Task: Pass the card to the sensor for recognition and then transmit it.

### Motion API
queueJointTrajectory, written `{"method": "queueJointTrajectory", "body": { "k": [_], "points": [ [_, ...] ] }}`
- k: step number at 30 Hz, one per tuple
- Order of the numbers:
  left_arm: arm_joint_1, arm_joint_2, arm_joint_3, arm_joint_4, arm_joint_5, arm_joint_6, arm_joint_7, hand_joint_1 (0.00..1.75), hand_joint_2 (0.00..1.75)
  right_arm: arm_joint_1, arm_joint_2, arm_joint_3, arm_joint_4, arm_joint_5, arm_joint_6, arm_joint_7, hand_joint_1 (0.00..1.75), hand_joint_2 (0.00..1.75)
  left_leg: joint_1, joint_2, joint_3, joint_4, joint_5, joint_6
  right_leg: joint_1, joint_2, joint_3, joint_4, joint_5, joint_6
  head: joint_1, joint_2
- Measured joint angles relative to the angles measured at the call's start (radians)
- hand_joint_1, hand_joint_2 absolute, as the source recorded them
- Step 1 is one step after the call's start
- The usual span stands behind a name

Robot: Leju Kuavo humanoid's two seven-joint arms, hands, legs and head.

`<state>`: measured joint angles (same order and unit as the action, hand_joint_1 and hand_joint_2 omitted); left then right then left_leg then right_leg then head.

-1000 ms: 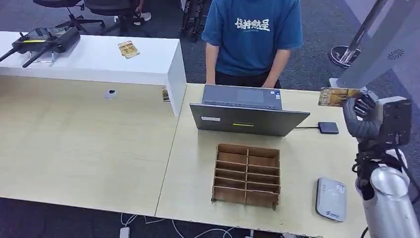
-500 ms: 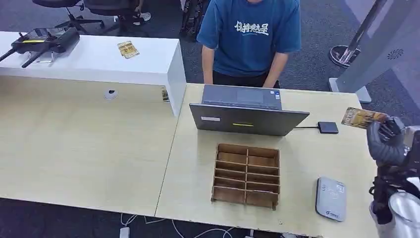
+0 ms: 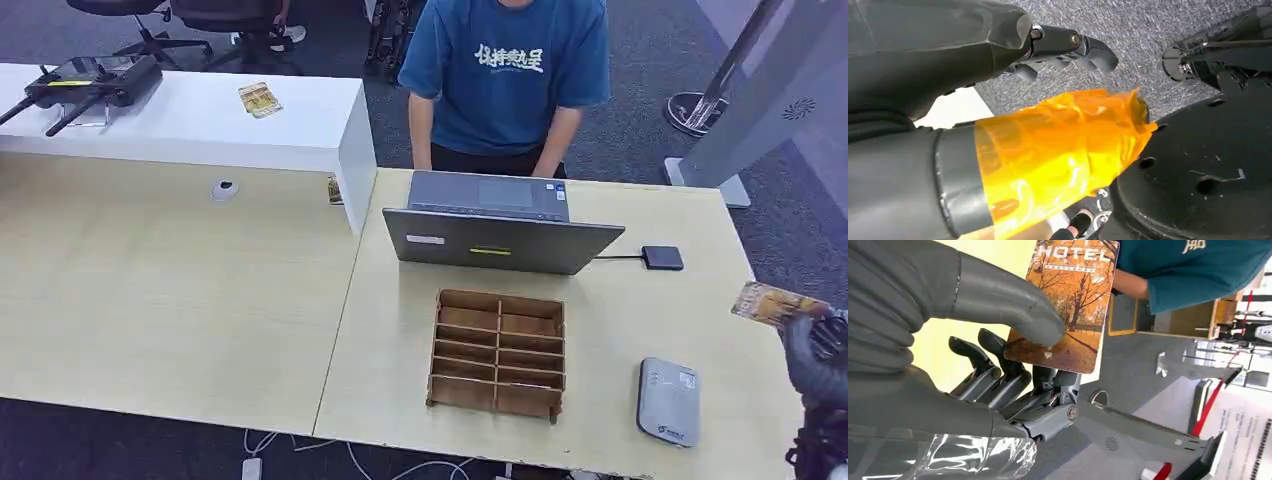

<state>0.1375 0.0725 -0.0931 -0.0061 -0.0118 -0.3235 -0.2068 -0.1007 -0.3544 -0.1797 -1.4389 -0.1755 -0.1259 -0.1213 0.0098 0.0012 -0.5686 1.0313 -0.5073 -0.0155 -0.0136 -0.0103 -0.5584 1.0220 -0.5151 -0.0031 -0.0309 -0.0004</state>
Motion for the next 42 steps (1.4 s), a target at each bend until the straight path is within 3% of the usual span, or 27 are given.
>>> {"method": "queueJointTrajectory", "body": {
  "k": [42],
  "points": [
    [0.000,0.001,0.019,0.000,-0.014,-0.002,-0.002,0.00,0.00,0.079,0.101,-0.019,0.092,0.040,-0.005,0.000,1.75,1.75,0.000,0.000,0.000,0.000,0.000,0.000,0.000,0.001,0.000,0.000,0.000,0.000,0.000,0.000]
  ]
}}
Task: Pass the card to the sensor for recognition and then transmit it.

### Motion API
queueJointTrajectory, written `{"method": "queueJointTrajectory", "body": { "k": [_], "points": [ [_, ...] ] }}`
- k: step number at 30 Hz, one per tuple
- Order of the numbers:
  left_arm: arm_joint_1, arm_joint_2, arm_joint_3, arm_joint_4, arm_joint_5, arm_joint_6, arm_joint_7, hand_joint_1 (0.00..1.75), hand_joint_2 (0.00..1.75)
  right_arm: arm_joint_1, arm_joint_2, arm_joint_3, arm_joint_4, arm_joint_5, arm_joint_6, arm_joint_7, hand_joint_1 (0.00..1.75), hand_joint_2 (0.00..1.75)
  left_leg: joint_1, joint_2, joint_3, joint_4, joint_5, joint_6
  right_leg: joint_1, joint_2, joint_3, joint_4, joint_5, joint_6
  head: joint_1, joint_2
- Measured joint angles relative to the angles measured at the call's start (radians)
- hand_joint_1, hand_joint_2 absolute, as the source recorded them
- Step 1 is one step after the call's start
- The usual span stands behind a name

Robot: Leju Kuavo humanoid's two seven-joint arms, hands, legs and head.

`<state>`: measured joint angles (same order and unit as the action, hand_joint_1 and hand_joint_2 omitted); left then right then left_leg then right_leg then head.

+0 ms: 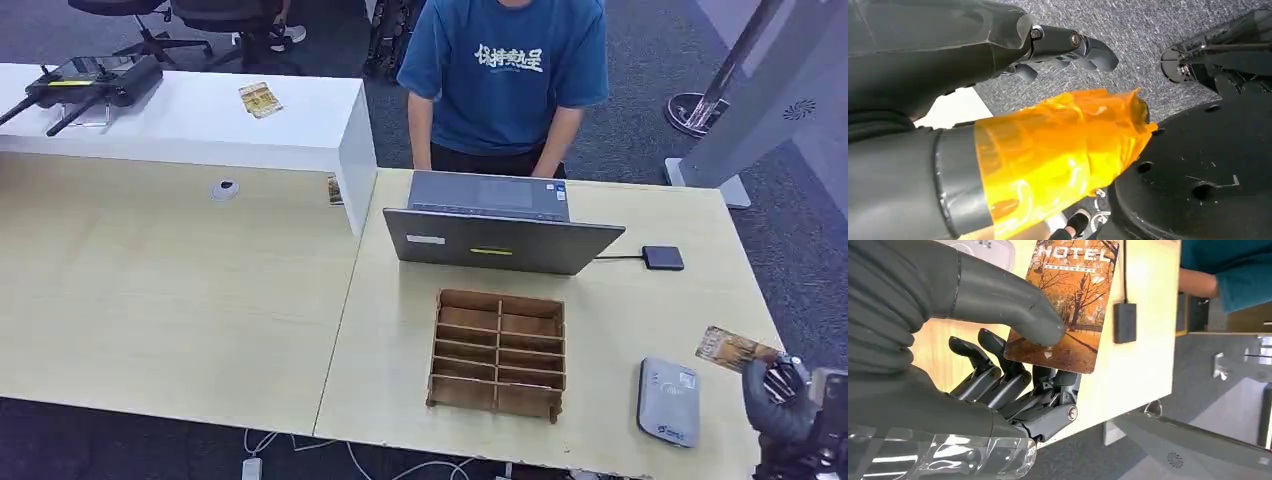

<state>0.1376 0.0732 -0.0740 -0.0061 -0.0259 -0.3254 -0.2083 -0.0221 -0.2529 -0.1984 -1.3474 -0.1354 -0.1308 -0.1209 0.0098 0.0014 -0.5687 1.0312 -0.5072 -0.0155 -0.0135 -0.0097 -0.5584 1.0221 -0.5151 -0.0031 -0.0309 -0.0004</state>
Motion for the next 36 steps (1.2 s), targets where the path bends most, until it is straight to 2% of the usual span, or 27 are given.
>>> {"method": "queueJointTrajectory", "body": {
  "k": [7,19,36],
  "points": [
    [0.001,0.001,0.001,0.000,-0.001,-0.001,0.000,0.00,0.00,0.022,-0.003,-0.011,0.027,0.011,-0.002,0.007,1.75,1.75,0.000,0.000,0.000,0.000,0.000,0.000,0.000,0.000,0.000,0.000,0.000,0.000,0.000,0.000],
    [0.006,0.003,0.006,0.000,0.001,-0.009,0.000,0.00,0.00,0.086,-0.021,-0.079,0.021,0.032,0.044,0.025,1.75,1.75,0.000,0.000,0.000,0.000,0.000,0.000,0.000,0.000,0.000,0.000,0.000,0.000,0.000,0.000],
    [0.006,0.005,0.020,0.000,-0.002,-0.013,-0.001,0.00,0.00,0.101,-0.024,-0.095,0.005,0.050,0.080,0.037,1.75,1.75,0.000,0.000,0.000,0.000,0.000,0.000,0.000,0.000,0.000,0.000,0.000,0.000,0.000,0.000]
  ]
}}
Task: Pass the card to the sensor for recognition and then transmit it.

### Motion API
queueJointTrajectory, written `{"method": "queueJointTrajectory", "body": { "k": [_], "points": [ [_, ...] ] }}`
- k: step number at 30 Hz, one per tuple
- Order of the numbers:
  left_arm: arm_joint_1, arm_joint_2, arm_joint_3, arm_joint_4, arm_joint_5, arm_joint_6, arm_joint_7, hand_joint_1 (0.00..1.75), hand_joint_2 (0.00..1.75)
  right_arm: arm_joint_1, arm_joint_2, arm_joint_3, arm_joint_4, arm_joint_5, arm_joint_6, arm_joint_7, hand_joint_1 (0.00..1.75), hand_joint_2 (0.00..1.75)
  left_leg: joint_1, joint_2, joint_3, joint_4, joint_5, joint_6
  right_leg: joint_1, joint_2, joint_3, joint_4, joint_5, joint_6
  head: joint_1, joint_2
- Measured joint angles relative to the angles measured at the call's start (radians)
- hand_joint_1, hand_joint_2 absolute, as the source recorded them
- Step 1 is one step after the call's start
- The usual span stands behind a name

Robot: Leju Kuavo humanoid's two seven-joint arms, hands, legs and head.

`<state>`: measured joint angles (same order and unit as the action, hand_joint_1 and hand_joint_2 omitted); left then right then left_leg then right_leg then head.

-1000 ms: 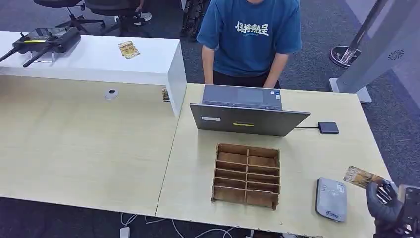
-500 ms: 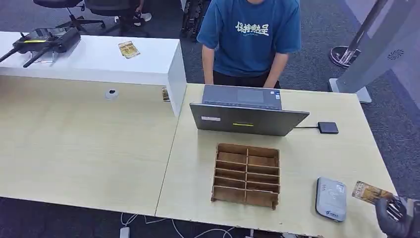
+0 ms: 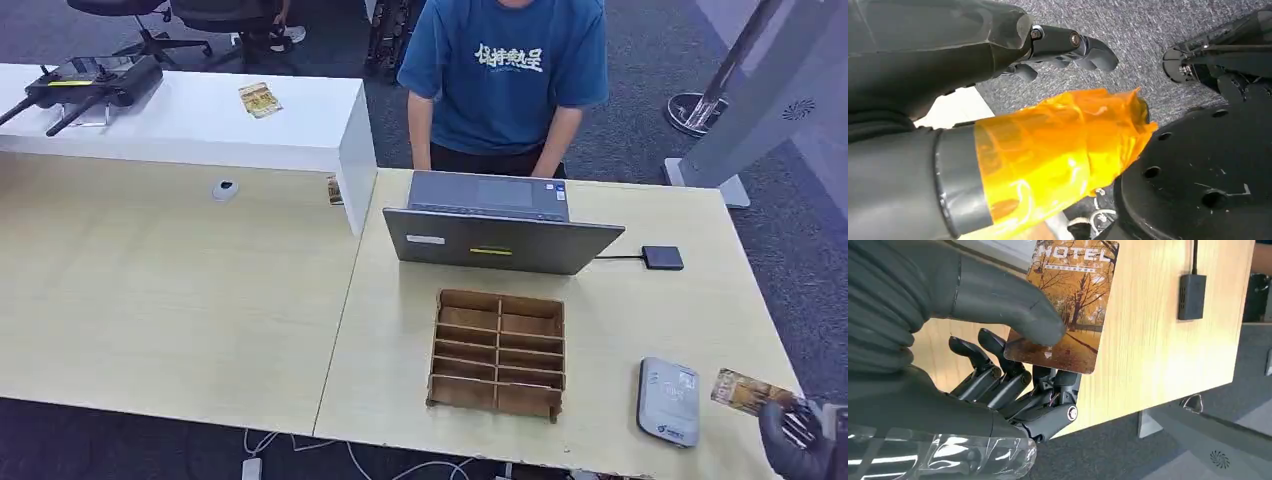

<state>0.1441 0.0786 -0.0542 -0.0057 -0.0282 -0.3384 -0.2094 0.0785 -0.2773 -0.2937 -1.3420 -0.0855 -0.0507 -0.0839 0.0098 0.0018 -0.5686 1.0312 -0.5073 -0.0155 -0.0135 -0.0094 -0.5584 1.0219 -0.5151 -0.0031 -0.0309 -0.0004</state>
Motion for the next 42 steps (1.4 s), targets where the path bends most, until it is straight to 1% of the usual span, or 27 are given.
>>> {"method": "queueJointTrajectory", "body": {
  "k": [11,19,24,42],
  "points": [
    [0.001,0.006,0.006,0.000,-0.007,-0.006,0.000,0.00,0.00,-0.008,-0.001,0.026,0.005,0.024,0.018,0.019,1.75,1.75,0.000,0.000,0.000,0.000,0.000,0.000,0.000,0.000,0.000,0.000,0.000,0.000,0.000,0.000],
    [0.004,0.013,0.007,0.000,-0.015,-0.015,0.000,0.00,0.00,-0.014,-0.029,0.075,0.028,0.040,0.031,0.045,1.75,1.75,0.000,0.000,0.000,0.000,0.000,0.000,0.000,0.000,0.000,0.000,0.000,0.000,0.000,0.000],
    [0.007,0.015,0.007,0.000,-0.015,-0.016,0.000,0.00,0.00,-0.014,-0.038,0.089,0.039,0.040,0.032,0.046,1.75,1.75,0.000,0.000,0.000,0.000,0.000,0.000,0.000,0.000,0.000,0.000,0.000,0.000,0.000,0.000],
    [0.007,0.016,0.007,0.000,-0.016,-0.017,0.000,0.00,0.00,-0.014,-0.045,0.108,0.049,0.040,0.032,0.047,1.75,1.75,0.000,0.000,0.000,0.000,0.000,0.000,0.000,0.000,0.000,0.000,0.000,0.000,0.000,0.000]
  ]
}}
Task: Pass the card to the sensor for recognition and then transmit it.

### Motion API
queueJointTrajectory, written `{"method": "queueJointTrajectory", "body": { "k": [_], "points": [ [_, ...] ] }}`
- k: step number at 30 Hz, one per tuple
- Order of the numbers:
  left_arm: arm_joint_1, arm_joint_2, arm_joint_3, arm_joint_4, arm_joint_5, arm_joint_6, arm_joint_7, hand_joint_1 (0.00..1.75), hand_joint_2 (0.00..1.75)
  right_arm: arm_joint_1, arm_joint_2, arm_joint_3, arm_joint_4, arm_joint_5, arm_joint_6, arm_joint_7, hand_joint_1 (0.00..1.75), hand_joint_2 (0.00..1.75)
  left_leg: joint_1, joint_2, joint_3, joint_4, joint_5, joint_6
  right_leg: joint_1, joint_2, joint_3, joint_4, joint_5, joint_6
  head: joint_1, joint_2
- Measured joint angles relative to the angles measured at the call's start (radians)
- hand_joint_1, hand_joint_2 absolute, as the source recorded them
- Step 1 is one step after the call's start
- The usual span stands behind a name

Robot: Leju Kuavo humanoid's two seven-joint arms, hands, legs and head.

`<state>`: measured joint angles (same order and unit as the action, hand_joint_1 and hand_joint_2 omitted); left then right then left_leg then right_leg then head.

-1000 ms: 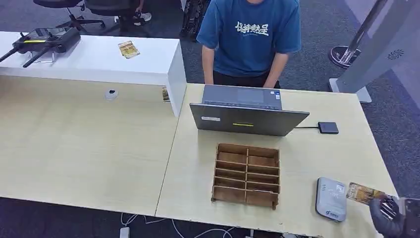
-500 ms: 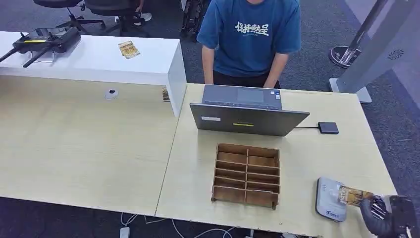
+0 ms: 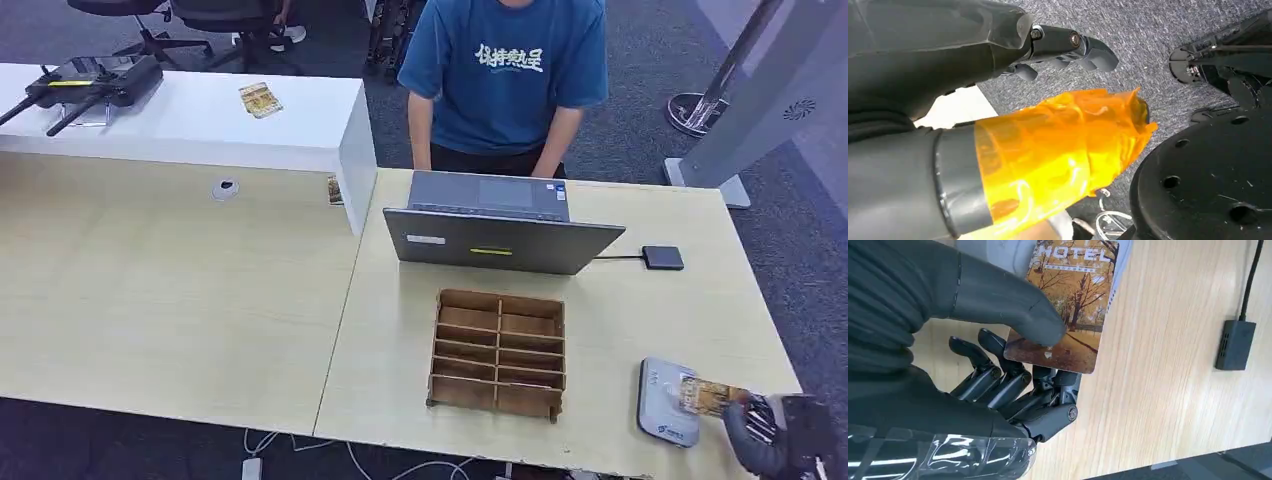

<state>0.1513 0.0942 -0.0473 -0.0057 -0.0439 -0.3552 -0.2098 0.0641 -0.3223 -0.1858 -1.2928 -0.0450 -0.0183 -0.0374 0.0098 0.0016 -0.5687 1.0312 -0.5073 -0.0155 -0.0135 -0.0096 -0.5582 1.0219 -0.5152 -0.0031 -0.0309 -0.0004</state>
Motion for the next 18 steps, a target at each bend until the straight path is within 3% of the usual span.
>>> {"method": "queueJointTrajectory", "body": {
  "k": [11,18],
  "points": [
    [0.000,0.001,0.000,0.000,-0.003,-0.001,0.000,0.00,0.00,0.000,-0.012,0.009,0.006,0.003,0.011,0.011,1.75,1.75,0.000,0.000,0.000,0.000,0.000,0.000,0.000,0.000,0.000,0.000,0.000,0.000,0.000,0.000],
    [0.001,0.005,0.006,0.000,-0.016,-0.005,0.000,0.00,0.00,-0.001,-0.040,0.024,0.021,0.006,0.057,0.049,1.75,1.75,0.000,0.000,0.000,0.000,0.000,0.000,0.000,0.000,0.000,0.000,0.000,0.000,0.000,0.000]
  ]
}}
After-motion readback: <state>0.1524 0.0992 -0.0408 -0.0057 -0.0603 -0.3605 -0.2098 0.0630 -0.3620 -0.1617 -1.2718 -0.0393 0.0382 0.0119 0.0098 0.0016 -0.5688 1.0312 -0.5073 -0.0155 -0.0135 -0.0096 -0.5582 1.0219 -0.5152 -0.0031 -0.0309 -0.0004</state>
